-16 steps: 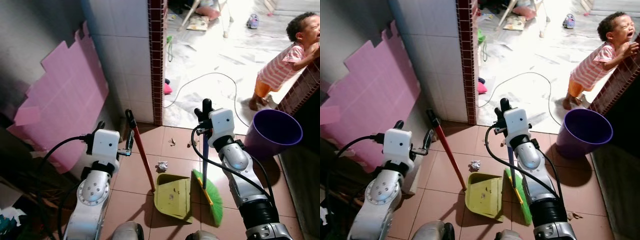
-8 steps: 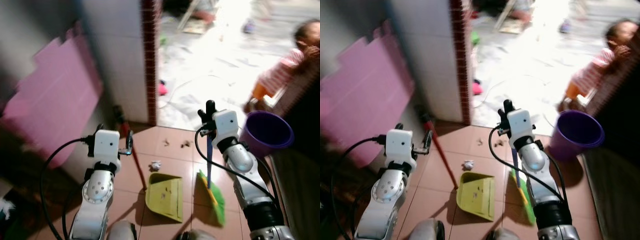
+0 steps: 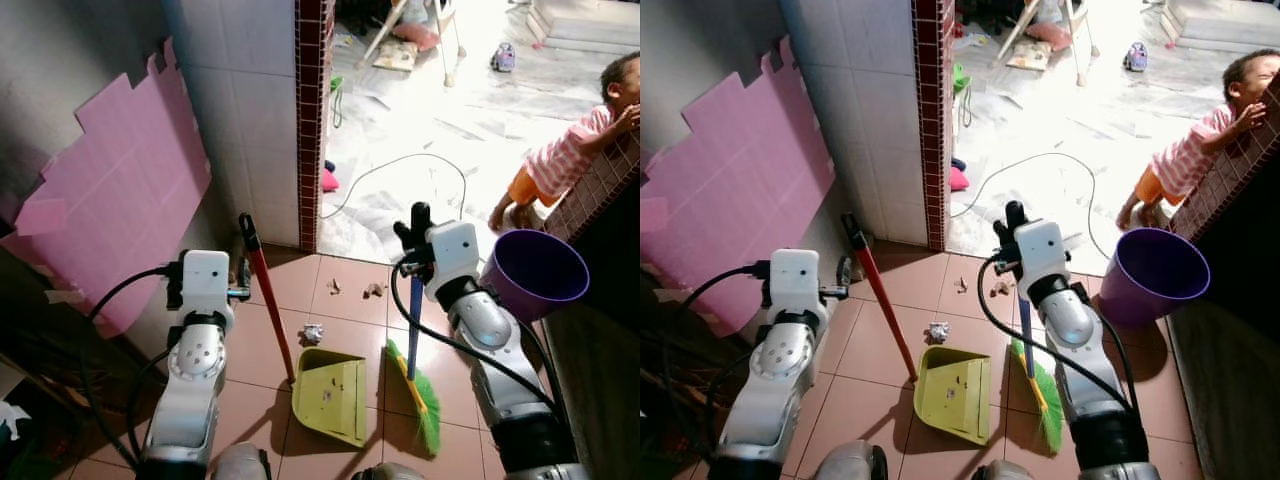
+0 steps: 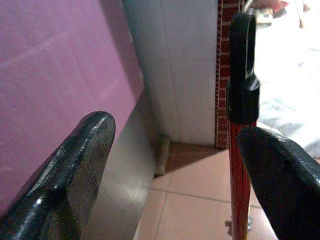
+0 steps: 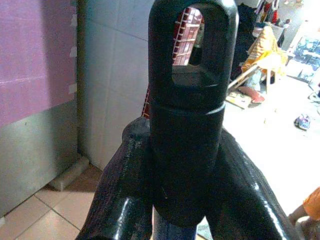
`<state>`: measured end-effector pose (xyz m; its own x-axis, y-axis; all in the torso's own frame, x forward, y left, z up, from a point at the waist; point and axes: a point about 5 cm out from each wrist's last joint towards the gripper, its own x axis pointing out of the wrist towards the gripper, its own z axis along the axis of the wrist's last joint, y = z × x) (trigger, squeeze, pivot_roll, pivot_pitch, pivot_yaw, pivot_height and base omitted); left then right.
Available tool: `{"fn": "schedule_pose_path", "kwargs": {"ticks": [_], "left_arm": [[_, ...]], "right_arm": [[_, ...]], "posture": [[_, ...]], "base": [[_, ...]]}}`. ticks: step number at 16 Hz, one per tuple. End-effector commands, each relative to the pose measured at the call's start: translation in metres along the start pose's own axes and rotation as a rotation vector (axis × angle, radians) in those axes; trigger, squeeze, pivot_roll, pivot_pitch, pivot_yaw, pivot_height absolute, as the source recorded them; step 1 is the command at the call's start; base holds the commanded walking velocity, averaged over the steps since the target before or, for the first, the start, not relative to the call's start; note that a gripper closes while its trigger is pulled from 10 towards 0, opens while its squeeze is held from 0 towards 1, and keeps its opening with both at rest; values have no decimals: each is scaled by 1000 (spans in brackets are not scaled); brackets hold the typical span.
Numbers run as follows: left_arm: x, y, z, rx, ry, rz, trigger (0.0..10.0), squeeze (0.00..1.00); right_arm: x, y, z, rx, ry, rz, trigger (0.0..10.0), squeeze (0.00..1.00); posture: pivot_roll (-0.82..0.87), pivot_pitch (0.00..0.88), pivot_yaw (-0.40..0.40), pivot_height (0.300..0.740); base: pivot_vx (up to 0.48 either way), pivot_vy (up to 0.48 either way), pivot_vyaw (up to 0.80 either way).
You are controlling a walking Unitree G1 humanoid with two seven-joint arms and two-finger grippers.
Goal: Sweep floor
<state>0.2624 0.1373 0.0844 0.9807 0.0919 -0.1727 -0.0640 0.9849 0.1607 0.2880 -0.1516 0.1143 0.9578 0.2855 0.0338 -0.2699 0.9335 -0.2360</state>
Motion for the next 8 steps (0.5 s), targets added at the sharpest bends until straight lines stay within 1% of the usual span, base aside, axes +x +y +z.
{"fn": "schedule_pose_path", "kwargs": {"ticks": [1, 4, 5, 6, 8], "left_arm": [[2, -3, -3, -3, 22, -15, 10000, 0], [1, -14, 0, -7, -3, -71, 10000, 0], [-2, -21, 2, -25, -14, -108, 10000, 0], [-8, -25, 2, -22, -18, -119, 10000, 0], [-17, -26, 1, -15, -17, -123, 10000, 0]], "right_arm": [[-1, -2, 9, -20, -27, 11, 10000, 0], [-5, -3, 9, -26, -17, 25, 10000, 0], [-6, -3, 9, -27, -14, 27, 10000, 0], [-5, -3, 9, -29, -8, 33, 10000, 0], [-5, -2, 10, -29, -6, 41, 10000, 0]], "posture": [[-50, 0, -39, 740], [-61, 0, -47, 740], [-61, 1, -49, 740], [-59, 4, -53, 740], [-54, 4, -57, 740]], "base": [[0, 0, 0], [0, 0, 0], [0, 0, 0], [0, 0, 0], [0, 0, 0]]}}
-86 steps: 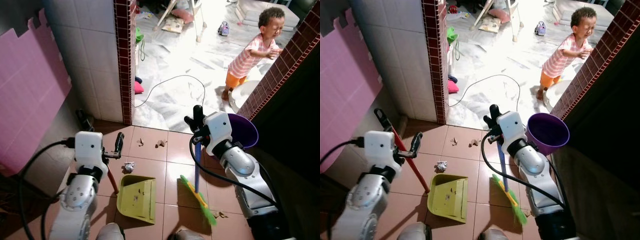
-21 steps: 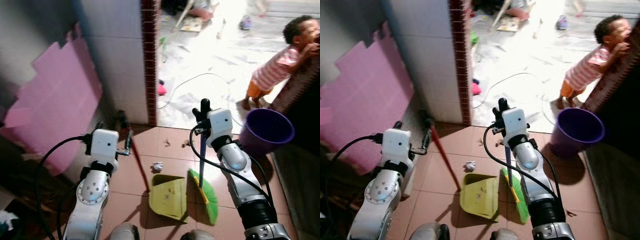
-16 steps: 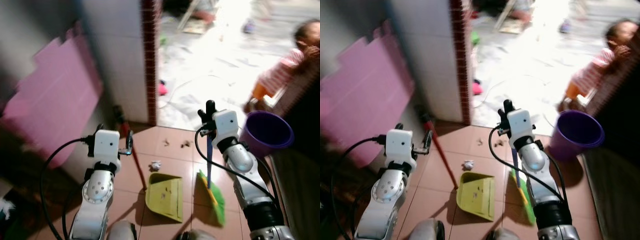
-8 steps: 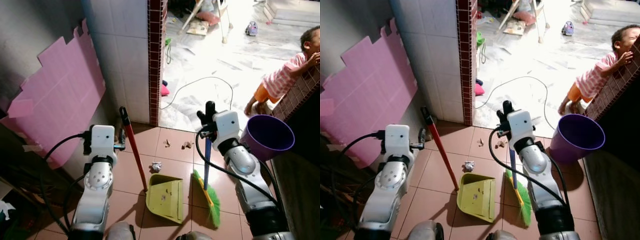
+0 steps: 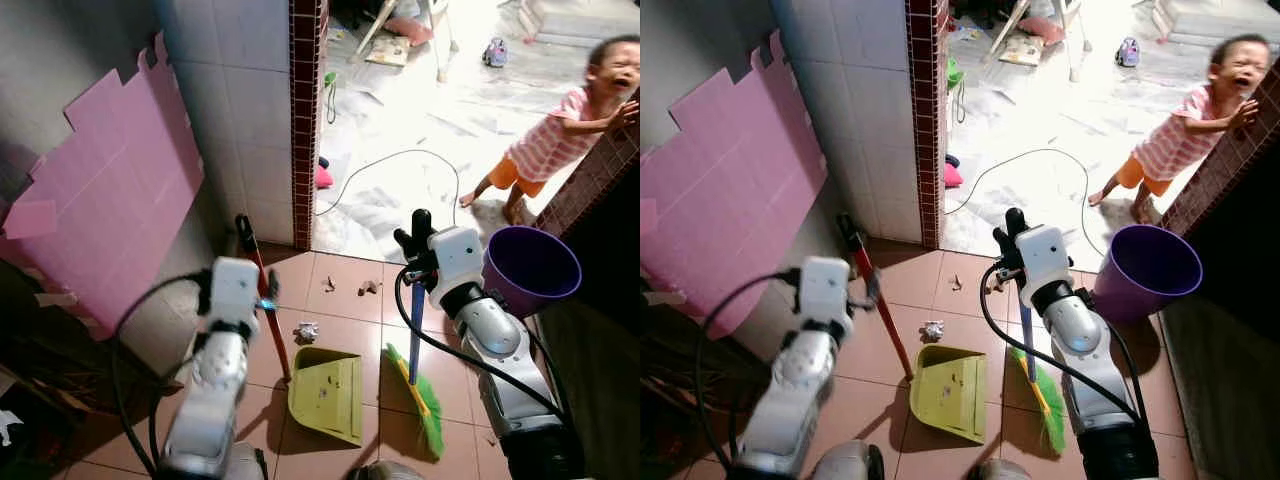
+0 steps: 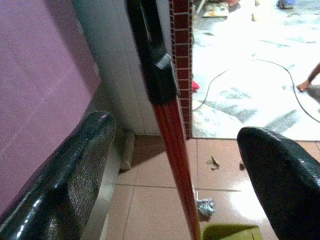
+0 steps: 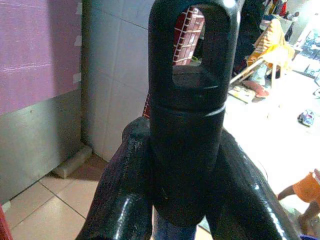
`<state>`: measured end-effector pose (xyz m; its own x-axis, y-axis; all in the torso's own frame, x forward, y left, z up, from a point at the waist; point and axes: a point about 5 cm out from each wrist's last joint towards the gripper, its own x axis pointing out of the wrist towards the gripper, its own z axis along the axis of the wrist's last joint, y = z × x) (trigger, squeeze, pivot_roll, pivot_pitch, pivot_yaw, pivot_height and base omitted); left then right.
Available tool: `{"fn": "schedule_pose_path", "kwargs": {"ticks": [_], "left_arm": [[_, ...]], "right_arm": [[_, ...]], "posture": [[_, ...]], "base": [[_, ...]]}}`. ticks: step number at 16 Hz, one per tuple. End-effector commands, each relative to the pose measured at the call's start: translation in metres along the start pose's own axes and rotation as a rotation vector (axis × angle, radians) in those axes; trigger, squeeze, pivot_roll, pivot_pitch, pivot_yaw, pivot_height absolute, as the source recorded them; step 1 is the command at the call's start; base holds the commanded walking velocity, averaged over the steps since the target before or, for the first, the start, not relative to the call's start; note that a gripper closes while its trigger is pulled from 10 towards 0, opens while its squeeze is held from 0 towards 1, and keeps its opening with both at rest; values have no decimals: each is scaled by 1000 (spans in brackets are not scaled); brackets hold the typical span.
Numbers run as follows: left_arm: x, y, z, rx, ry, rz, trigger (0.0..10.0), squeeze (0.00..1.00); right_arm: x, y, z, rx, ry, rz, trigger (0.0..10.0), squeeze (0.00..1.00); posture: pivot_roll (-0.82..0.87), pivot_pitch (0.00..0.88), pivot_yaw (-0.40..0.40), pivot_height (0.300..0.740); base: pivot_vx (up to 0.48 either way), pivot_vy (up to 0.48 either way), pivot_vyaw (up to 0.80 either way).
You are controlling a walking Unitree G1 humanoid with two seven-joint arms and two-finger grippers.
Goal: Sweep floor
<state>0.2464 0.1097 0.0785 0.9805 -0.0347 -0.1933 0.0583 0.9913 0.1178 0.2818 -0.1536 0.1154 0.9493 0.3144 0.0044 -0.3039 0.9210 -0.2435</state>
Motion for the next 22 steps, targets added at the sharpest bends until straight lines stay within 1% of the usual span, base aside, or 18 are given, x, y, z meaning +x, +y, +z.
{"fn": "schedule_pose_path", "kwargs": {"ticks": [1, 3, 5, 8, 13, 15, 17, 21, 22], "left_arm": [[-3, 3, 6, 7, -17, 17, 10000, 0], [-10, 7, 2, 9, 8, 12, 10000, 0], [-11, 10, -3, 2, 27, 8, 10000, 0], [1, 8, -4, -6, 42, -40, 10000, 0], [18, 4, -8, -10, 64, -73, 10000, 0], [23, 4, -8, -11, 58, -71, 10000, 0], [26, 4, -8, -12, 55, -72, 10000, 0], [41, 4, -9, -19, 46, -68, 10000, 0], [42, 3, -8, -21, 43, -70, 10000, 0]], "right_arm": [[2, -2, 9, -22, -26, 8, 10000, 0], [2, -2, 8, -21, -24, 13, 10000, 0], [2, 0, 8, -19, -21, 19, 10000, 0], [4, 1, 10, -24, -29, 27, 10000, 0], [3, -3, 12, -40, -34, 27, 10000, 0], [3, -5, 14, -47, -36, 28, 10000, 0], [3, -6, 14, -49, -37, 29, 10000, 0], [2, -4, 16, -57, -40, 46, 10000, 0], [1, -4, 16, -60, -42, 48, 10000, 0]], "posture": [[-53, 5, -57, 740], [-47, 4, -58, 740], [-44, 0, -57, 740], [-58, 0, -55, 740], [-81, 0, -58, 740], [-89, 0, -61, 740], [-90, 0, -63, 740], [-102, 0, -73, 740], [-107, 0, -73, 740]], "base": [[0, 0, 0], [0, 0, 0], [0, 0, 0], [0, 0, 0], [0, 0, 0], [0, 0, 0], [0, 0, 0], [0, 0, 0], [0, 0, 0]]}}
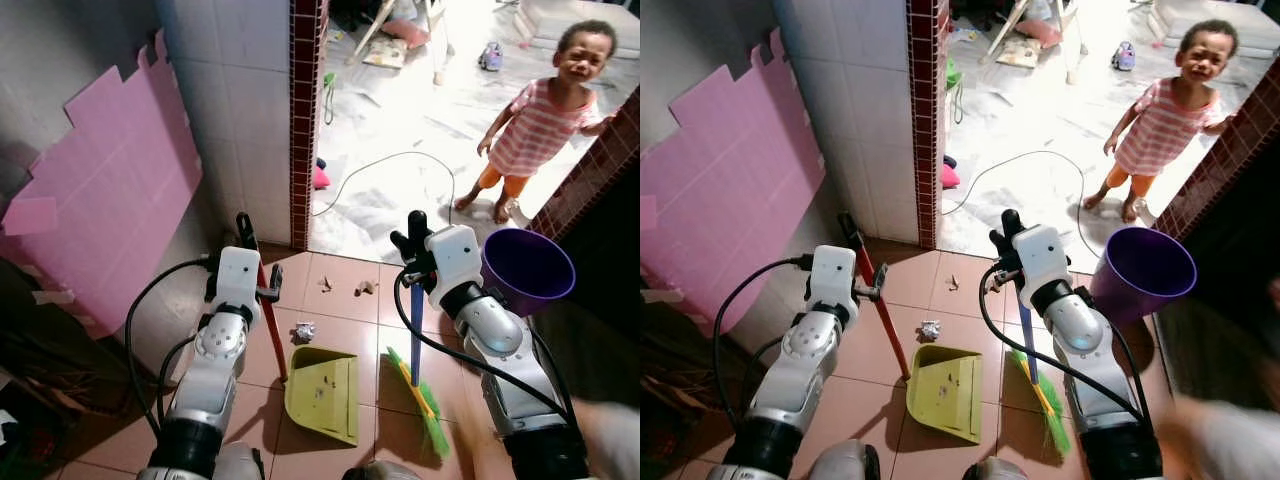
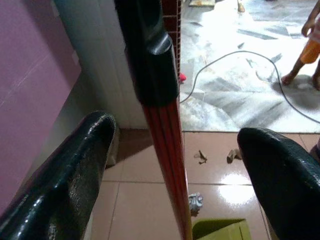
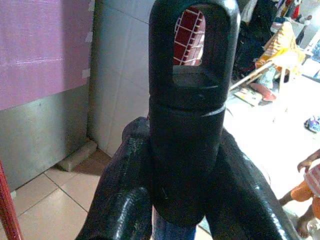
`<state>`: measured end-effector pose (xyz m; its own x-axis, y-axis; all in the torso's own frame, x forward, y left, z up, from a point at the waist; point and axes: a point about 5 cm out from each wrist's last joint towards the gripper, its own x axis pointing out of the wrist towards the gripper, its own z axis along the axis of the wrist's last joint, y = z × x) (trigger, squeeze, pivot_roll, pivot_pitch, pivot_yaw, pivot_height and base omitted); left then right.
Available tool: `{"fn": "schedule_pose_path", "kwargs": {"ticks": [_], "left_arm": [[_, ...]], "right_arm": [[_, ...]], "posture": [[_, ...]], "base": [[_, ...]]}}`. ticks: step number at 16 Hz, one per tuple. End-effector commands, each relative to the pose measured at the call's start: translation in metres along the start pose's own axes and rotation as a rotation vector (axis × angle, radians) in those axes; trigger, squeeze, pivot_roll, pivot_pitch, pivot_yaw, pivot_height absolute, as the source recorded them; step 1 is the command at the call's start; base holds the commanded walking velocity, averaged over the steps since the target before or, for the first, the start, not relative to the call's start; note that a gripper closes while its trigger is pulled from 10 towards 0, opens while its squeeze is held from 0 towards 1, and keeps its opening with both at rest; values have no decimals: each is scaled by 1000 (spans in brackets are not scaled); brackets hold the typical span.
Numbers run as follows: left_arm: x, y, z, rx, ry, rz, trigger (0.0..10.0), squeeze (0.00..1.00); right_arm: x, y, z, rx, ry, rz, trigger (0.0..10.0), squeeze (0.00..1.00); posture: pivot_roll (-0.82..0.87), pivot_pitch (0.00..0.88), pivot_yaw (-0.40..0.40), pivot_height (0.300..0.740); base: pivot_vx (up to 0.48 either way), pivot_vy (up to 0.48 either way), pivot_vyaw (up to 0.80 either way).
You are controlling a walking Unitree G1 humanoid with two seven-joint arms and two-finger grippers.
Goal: Sweep floor
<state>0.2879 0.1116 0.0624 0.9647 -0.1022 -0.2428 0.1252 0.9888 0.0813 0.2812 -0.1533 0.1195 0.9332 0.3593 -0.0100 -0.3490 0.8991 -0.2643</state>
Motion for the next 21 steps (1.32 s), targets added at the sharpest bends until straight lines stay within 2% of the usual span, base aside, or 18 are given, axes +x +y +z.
{"fn": "schedule_pose_path", "kwargs": {"ticks": [1, 6, 9, 13, 14, 15, 16, 21], "left_arm": [[4, 0, 0, -3, -4, -5, 10000, 0], [16, -1, 3, -13, -18, -31, 10000, 0], [25, 5, 7, -35, -63, -30, 9843, 0], [30, 4, 9, -20, -84, -47, 10000, 0], [32, 4, 10, -27, -92, -52, 9725, 0], [32, 3, 10, -34, -94, -56, 1804, 0], [33, 3, 10, -39, -101, -67, 0, 0], [36, 5, 11, -42, -124, -57, 0, 0]], "right_arm": [[1, -5, 13, -44, -44, -3, 10000, 0], [-2, -8, 13, -56, -37, -5, 10000, 0], [-2, -8, 14, -58, -35, 0, 10000, 0], [-3, -9, 14, -61, -32, 1, 10000, 0], [-3, -9, 14, -62, -31, 1, 10000, 0], [-3, -9, 14, -62, -31, 1, 10000, 0], [-3, -9, 14, -62, -32, 1, 10000, 0], [-3, -8, 14, -61, -30, 4, 10000, 0]], "posture": [[-113, 0, -73, 740], [-134, 0, -79, 740], [-140, 0, -84, 740], [-147, 0, -86, 740], [-149, 0, -86, 740], [-149, 0, -86, 740], [-150, 0, -86, 740], [-150, 0, -87, 740]], "base": [[0, 0, 0], [0, 0, 0], [0, 0, 0], [0, 0, 0], [0, 0, 0], [0, 0, 0], [0, 0, 0], [0, 0, 0]]}}
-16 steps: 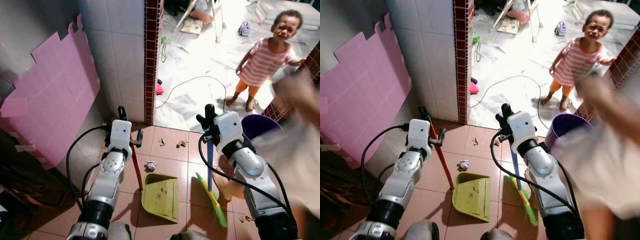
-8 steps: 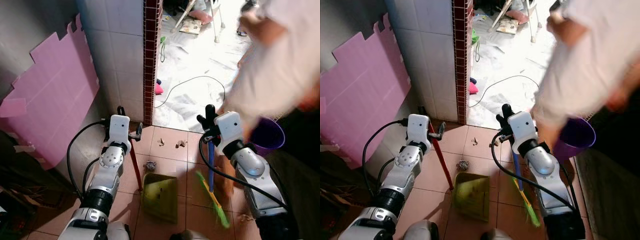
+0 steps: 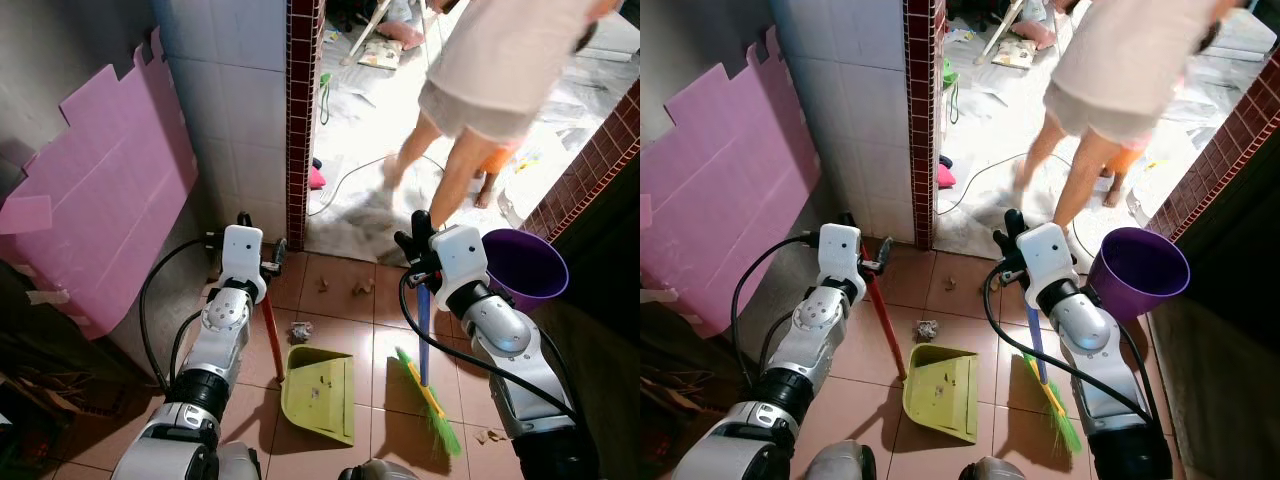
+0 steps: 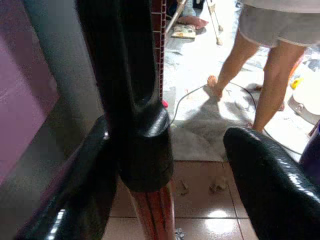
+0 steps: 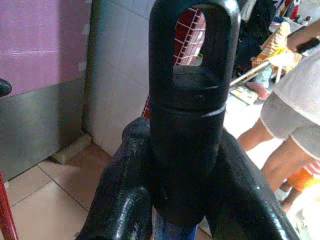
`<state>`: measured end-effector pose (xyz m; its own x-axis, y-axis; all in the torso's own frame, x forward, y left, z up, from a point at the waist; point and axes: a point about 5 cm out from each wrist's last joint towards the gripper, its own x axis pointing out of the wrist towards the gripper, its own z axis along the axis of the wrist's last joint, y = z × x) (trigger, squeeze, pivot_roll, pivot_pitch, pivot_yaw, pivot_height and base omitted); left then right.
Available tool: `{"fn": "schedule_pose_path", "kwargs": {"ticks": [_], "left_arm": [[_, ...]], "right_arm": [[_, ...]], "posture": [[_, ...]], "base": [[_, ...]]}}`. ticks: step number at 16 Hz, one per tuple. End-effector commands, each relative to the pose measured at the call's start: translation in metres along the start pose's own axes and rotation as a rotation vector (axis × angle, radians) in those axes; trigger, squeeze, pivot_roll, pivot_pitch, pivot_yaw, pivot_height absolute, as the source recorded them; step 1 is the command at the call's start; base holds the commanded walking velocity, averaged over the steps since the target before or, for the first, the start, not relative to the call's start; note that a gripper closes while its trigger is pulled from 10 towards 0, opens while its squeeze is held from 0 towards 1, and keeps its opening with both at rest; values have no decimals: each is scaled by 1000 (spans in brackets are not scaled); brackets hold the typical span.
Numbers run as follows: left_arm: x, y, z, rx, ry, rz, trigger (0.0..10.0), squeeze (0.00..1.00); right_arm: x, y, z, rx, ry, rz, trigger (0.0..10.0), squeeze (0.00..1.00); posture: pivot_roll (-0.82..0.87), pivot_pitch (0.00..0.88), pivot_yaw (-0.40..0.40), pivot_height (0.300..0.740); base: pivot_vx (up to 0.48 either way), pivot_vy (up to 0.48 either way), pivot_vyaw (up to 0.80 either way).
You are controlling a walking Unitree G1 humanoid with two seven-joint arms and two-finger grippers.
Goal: Sweep floor
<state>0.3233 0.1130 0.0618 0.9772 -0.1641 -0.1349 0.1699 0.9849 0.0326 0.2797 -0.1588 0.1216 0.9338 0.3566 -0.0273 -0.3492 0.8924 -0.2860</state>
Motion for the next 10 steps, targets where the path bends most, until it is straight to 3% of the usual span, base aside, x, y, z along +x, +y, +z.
{"fn": "schedule_pose_path", "kwargs": {"ticks": [1, 10], "left_arm": [[3, -1, 4, -2, -13, -4, 0, 0], [8, 0, 5, 17, -38, -14, 0, 0]], "right_arm": [[0, -4, 14, -38, -47, 1, 10000, 0], [4, -2, 13, -37, -52, 5, 10000, 0]], "posture": [[-150, 0, -87, 740], [-147, 0, -82, 740]], "base": [[0, 0, 0], [0, 0, 0]]}}
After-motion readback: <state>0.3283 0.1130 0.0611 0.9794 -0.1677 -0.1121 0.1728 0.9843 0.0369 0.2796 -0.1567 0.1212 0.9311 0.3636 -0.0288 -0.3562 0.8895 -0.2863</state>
